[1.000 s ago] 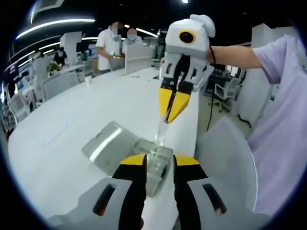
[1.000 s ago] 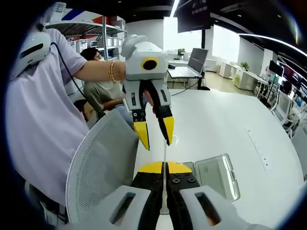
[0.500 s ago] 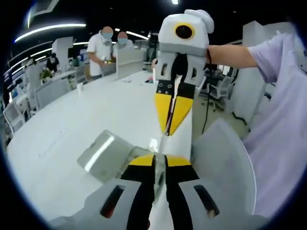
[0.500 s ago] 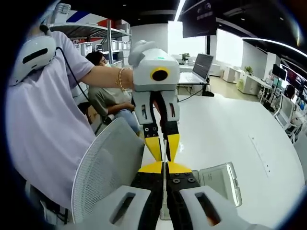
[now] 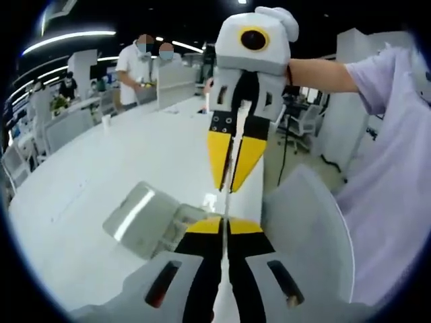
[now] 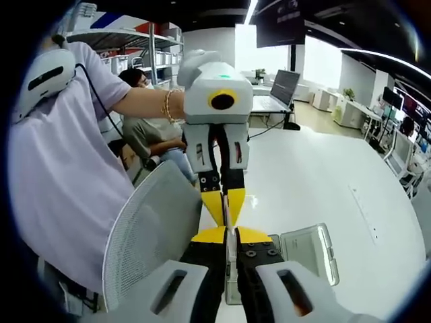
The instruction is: Insert the divider into the dual guide fixture by aligning both edges with the guide slots and pushing it downward to the bottom, including one-sided entry, uneven engagement, binding, and posture correction.
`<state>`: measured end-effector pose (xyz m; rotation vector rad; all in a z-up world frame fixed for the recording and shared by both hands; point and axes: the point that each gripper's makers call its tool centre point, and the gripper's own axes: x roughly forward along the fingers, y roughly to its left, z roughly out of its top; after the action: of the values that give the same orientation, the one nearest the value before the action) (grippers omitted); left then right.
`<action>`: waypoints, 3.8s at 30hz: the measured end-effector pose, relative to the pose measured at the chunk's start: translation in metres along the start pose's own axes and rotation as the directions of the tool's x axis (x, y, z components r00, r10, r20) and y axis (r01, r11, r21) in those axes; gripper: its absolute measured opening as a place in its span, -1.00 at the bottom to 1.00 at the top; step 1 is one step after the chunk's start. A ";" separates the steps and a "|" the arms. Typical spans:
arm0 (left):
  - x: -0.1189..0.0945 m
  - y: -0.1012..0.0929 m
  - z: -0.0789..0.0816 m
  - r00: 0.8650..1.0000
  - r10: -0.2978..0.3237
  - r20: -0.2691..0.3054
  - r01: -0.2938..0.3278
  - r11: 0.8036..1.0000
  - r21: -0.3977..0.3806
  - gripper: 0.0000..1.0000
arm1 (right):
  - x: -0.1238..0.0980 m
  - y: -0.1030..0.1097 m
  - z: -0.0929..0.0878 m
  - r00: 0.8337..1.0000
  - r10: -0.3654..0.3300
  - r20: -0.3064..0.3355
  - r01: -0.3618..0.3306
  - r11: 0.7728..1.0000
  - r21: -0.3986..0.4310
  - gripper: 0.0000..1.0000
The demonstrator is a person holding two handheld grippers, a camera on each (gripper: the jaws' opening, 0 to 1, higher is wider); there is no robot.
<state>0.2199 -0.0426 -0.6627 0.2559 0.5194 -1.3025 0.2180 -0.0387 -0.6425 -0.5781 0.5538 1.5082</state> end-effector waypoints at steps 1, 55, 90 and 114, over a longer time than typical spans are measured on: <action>0.000 0.000 0.000 1.000 0.000 0.000 0.000 1.000 0.002 -1.00 | 0.000 -0.001 0.000 1.000 -0.004 -0.008 0.004 1.000 -0.004 -0.99; -0.011 0.004 -0.011 1.000 0.016 -0.019 -0.016 1.000 0.000 -0.71 | 0.006 -0.005 0.002 0.971 0.037 -0.237 -0.057 0.995 -0.082 -1.00; -0.074 0.014 -0.025 0.989 0.146 0.034 -0.143 0.986 -0.088 -0.46 | 0.001 -0.021 -0.082 0.948 -0.034 -0.317 0.047 0.998 0.031 -1.00; -0.097 0.015 -0.021 0.983 0.180 0.030 -0.175 0.977 -0.120 -0.29 | 0.030 -0.036 -0.128 0.938 -0.037 -0.345 0.060 0.997 0.056 -1.00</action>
<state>0.2128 0.0532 -0.6340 0.1738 0.5237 -1.0974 0.2564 -0.1005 -0.7578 -0.8064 0.8496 1.3437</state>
